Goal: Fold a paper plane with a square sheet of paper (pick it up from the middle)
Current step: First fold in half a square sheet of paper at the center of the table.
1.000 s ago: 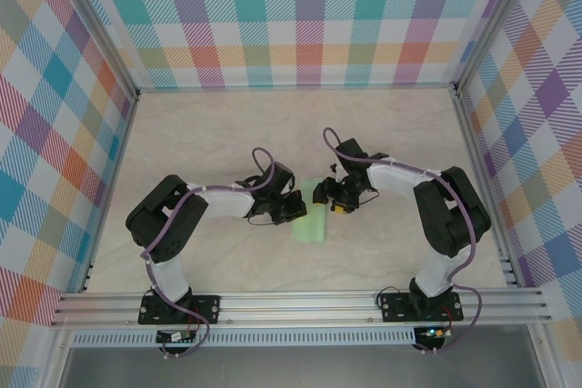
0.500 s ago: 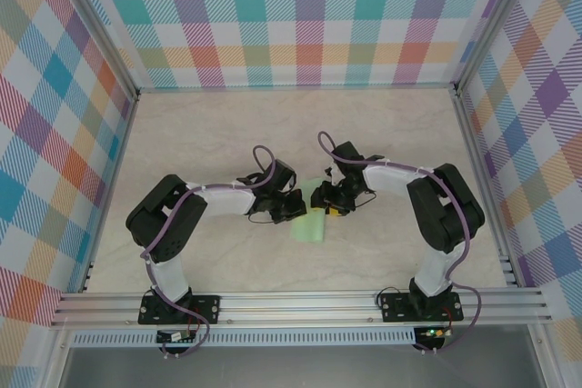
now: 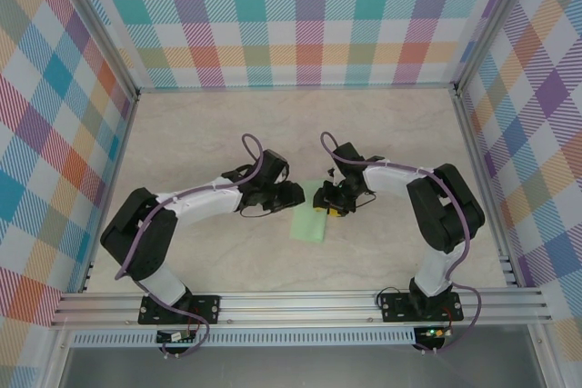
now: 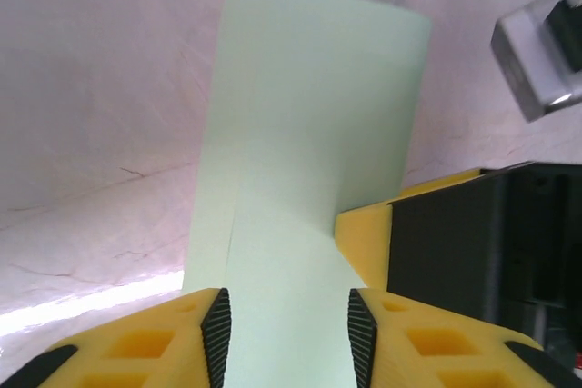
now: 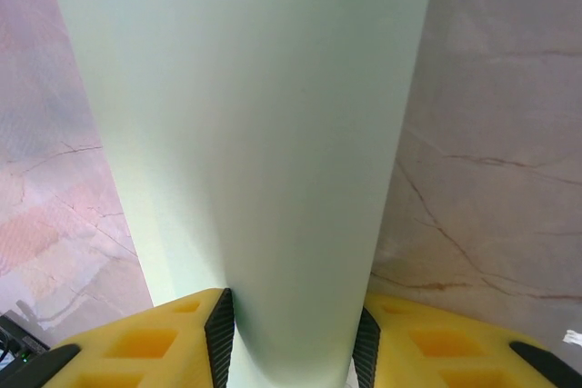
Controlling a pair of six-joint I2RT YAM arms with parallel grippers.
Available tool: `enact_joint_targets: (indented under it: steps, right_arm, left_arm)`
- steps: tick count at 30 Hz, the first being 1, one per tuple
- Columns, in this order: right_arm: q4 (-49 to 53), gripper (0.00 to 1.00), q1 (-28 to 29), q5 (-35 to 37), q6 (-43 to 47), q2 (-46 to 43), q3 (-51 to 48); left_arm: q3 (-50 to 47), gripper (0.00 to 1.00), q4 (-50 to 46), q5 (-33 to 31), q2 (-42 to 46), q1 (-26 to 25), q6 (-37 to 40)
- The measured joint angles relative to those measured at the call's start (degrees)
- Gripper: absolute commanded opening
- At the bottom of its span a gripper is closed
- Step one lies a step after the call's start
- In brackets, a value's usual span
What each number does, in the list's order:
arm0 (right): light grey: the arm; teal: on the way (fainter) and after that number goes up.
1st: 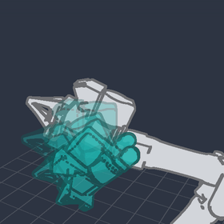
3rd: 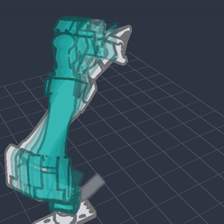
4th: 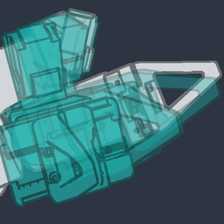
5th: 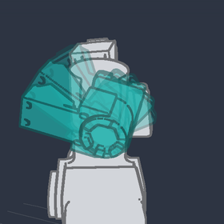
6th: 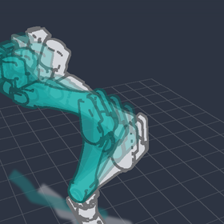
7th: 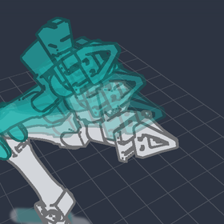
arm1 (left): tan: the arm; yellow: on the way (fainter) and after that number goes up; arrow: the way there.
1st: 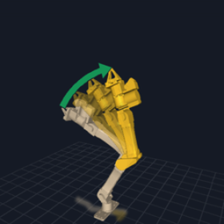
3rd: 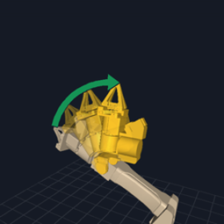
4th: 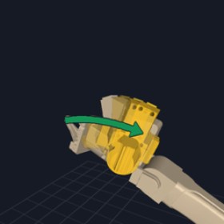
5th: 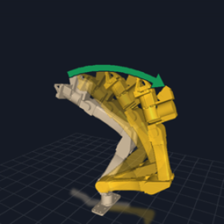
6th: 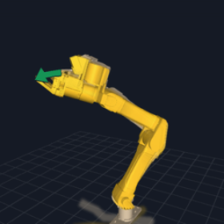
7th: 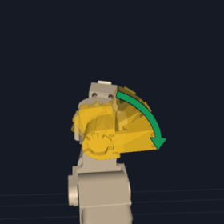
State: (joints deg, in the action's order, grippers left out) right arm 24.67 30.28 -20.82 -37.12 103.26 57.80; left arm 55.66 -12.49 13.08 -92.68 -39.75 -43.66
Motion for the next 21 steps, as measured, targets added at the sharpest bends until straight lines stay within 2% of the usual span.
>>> enact_joint_targets:
  steps: [4, 21]
  right_arm:
    - [1.6, 0.48, 0.4, 0.4, -0.2, 1.0, 1.6]
    - [9.2, 0.52, 2.5, 4.6, -1.5, 5.0, 8.1]
  left_arm:
    - [-0.1, 0.44, -0.1, -0.9, 0.7, 1.5, 0.0]
    - [-8.2, 0.4, 4.1, 0.5, 0.7, 7.6, -3.9]
